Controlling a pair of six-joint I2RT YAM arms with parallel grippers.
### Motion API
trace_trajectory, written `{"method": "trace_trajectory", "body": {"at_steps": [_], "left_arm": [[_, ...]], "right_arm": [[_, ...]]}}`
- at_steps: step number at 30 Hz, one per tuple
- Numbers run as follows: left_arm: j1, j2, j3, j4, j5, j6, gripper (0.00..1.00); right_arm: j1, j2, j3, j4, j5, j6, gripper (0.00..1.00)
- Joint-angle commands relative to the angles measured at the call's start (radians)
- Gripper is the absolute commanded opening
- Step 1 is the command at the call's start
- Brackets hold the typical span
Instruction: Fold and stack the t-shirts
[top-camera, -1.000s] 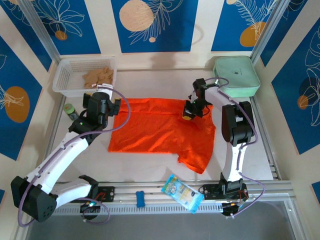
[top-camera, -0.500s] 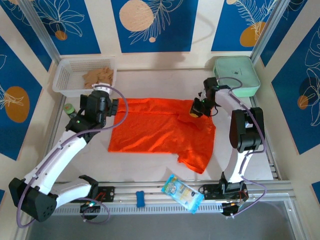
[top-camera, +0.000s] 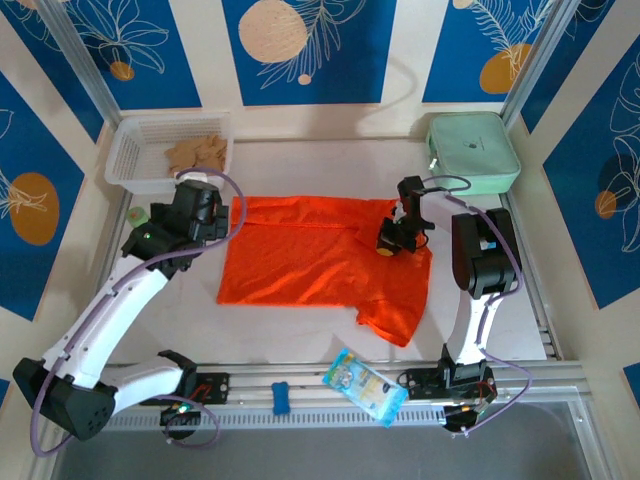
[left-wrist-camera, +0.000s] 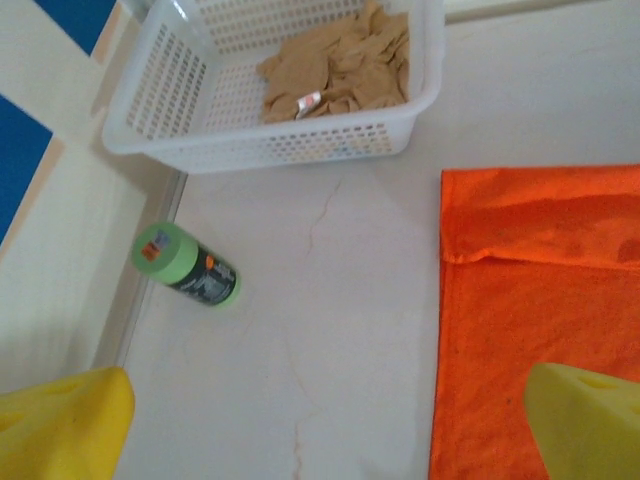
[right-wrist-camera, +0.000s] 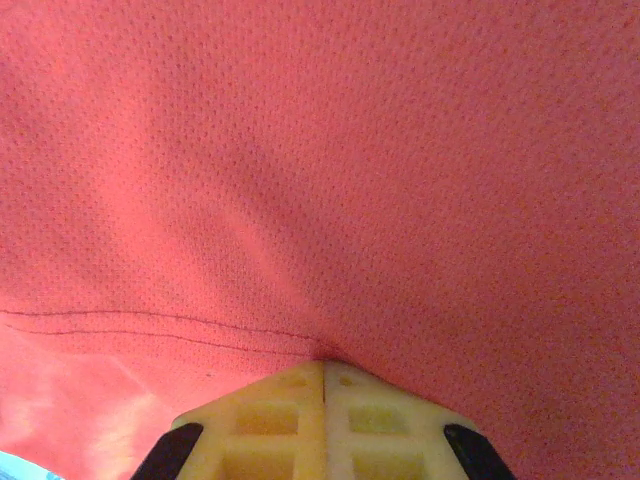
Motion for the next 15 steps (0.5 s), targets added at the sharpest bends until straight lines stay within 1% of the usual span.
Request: {"method": "trace_trajectory", "body": {"at_steps": [1,4,6,8,10,11,13,15], "left_arm": [[0.021,-0.004,0.043,-0.237,0.045,-0.177,1.00],[0.037,-0.019,0.022,-0.346,0.115,-0.284,1.00],[0.044,-0.039,-0.013,-0.385,0.170,-0.339,1.00],[0.053,-0.060,-0.055,-0.410,0.236,-0.395,0.99],[0.056,-0.079,-0.102,-0.418,0.300,-0.446,0.98],[0.058,-0.086,-0.125,-0.417,0.321,-0.468,0.98],[0.061,-0.100,-0.188,-0.405,0.366,-0.535,0.98],[0.067,-0.104,-0.247,-0.376,0.415,-0.585,0.96]], "right_arm": [[-0.003,-0.050,0.043,-0.031,-0.013,-0.024,0.00],[-0.001,-0.101,0.061,-0.051,-0.021,-0.040,0.00],[0.001,-0.137,0.073,-0.070,-0.025,-0.052,0.01],[0.004,-0.178,0.079,-0.089,-0.025,-0.068,0.09],[0.011,-0.218,0.083,-0.106,-0.017,-0.087,0.22],[0.016,-0.234,0.083,-0.114,-0.013,-0.095,0.25],[0.028,-0.268,0.082,-0.131,-0.001,-0.114,0.29],[0.044,-0.298,0.076,-0.140,0.010,-0.128,0.31]]}}
